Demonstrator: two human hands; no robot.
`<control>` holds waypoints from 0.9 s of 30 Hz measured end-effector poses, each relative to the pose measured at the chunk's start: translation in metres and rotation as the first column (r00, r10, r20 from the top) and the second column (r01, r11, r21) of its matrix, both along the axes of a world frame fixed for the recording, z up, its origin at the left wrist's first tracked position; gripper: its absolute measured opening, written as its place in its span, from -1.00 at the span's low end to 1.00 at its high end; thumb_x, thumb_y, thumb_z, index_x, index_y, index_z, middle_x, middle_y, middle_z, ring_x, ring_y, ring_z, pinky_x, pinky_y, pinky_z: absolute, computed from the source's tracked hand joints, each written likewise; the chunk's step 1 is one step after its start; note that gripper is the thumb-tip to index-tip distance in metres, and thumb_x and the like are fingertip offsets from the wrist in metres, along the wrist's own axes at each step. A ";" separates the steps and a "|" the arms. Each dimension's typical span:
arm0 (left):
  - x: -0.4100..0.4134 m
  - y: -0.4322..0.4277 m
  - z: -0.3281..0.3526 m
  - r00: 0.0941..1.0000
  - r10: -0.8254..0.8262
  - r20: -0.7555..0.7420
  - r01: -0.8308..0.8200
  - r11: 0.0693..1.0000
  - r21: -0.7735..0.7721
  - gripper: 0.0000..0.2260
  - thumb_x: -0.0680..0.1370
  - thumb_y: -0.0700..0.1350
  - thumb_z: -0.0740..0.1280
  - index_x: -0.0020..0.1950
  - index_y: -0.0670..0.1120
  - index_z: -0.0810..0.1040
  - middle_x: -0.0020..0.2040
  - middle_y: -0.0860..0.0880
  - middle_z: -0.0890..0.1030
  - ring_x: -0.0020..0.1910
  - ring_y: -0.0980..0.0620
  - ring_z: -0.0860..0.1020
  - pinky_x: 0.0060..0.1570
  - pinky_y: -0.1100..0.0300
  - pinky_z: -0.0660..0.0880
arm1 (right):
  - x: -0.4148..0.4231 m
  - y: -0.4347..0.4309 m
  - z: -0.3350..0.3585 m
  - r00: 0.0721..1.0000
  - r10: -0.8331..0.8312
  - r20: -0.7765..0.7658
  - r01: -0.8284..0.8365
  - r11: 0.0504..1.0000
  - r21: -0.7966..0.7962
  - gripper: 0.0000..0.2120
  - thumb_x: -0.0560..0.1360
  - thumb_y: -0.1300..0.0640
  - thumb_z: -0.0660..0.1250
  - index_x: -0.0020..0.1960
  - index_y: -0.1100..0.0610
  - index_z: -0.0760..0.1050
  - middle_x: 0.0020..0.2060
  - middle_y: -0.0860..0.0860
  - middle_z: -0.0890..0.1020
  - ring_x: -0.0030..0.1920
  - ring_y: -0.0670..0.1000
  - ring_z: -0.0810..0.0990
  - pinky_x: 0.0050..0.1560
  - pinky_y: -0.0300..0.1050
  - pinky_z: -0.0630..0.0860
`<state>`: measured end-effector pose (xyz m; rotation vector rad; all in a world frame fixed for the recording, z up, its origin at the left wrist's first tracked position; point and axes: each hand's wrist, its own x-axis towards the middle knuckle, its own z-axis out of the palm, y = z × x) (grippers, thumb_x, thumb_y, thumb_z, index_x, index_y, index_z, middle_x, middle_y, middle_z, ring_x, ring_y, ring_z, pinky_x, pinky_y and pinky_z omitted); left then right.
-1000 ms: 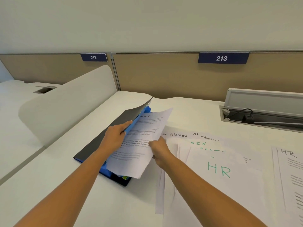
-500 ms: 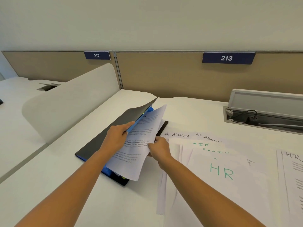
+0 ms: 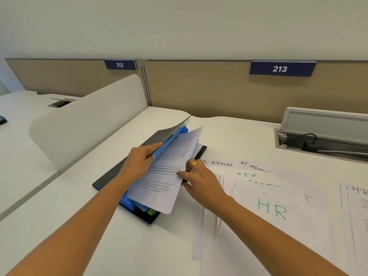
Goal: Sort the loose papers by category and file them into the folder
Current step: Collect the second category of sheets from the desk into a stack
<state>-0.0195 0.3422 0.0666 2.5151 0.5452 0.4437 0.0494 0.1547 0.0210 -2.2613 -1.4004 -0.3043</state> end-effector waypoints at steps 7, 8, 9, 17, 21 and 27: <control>-0.001 -0.002 0.000 1.000 -0.021 0.020 0.022 0.999 -0.025 -0.58 0.57 -0.33 0.18 0.39 -0.02 0.39 -0.01 -0.11 0.57 -0.10 0.06 0.42 -0.01 0.18 0.45 | -0.006 0.015 0.006 0.980 0.003 0.201 0.032 0.985 -0.171 -0.88 0.28 0.36 0.47 -0.29 0.18 0.59 -0.24 0.05 0.59 -0.25 0.03 0.52 -0.49 -0.24 0.23; -0.001 -0.002 0.001 0.999 -0.023 0.026 0.023 0.999 -0.026 -0.58 0.56 -0.33 0.18 0.39 -0.02 0.40 -0.04 -0.07 0.54 -0.10 0.05 0.43 0.01 0.14 0.47 | -0.007 0.019 0.004 0.987 0.016 0.157 0.013 0.984 -0.178 -0.90 0.41 0.37 0.35 -0.14 0.23 0.59 -0.13 0.09 0.59 -0.14 0.07 0.52 -0.41 -0.20 0.30; 0.000 -0.001 0.002 0.999 -0.023 0.032 0.024 0.999 -0.029 -0.58 0.56 -0.34 0.18 0.38 -0.02 0.40 -0.05 -0.03 0.52 -0.09 0.05 0.43 0.03 0.12 0.48 | -0.007 0.022 0.002 0.990 0.031 0.140 -0.002 0.979 -0.204 -0.83 0.50 0.37 0.22 0.01 0.27 0.56 -0.02 0.12 0.56 -0.04 0.10 0.50 -0.30 -0.15 0.38; 0.000 -0.004 -0.001 0.998 -0.039 0.040 0.041 0.998 -0.043 -0.58 0.56 -0.34 0.18 0.38 -0.02 0.40 -0.08 -0.01 0.49 -0.10 0.08 0.39 0.00 0.26 0.38 | -0.017 0.056 -0.001 0.990 0.128 0.060 -0.101 0.938 -0.332 -0.75 0.58 0.35 0.08 0.13 0.32 0.50 0.05 0.19 0.49 0.10 0.13 0.41 -0.09 -0.10 0.41; -0.001 -0.009 -0.001 0.999 -0.015 0.030 0.016 0.999 -0.033 -0.58 0.57 -0.34 0.18 0.39 -0.04 0.39 0.08 -0.18 0.61 -0.08 0.09 0.41 0.04 0.26 0.41 | -0.014 0.064 -0.011 0.996 0.078 -0.033 -0.084 0.933 -0.350 -0.75 0.58 0.34 0.12 0.20 0.32 0.48 0.10 0.21 0.48 0.13 0.14 0.42 0.07 -0.04 0.48; -0.001 -0.015 -0.002 1.000 0.008 -0.004 -0.008 1.000 0.001 -0.57 0.57 -0.31 0.17 0.40 0.01 0.37 -0.10 -0.17 0.61 -0.24 -0.01 0.51 -0.03 0.09 0.53 | -0.012 0.059 -0.019 0.975 0.071 -0.209 -0.141 0.930 -0.340 -0.58 0.57 0.38 0.12 0.42 0.27 0.28 0.30 0.20 0.41 0.27 0.18 0.43 0.28 0.00 0.41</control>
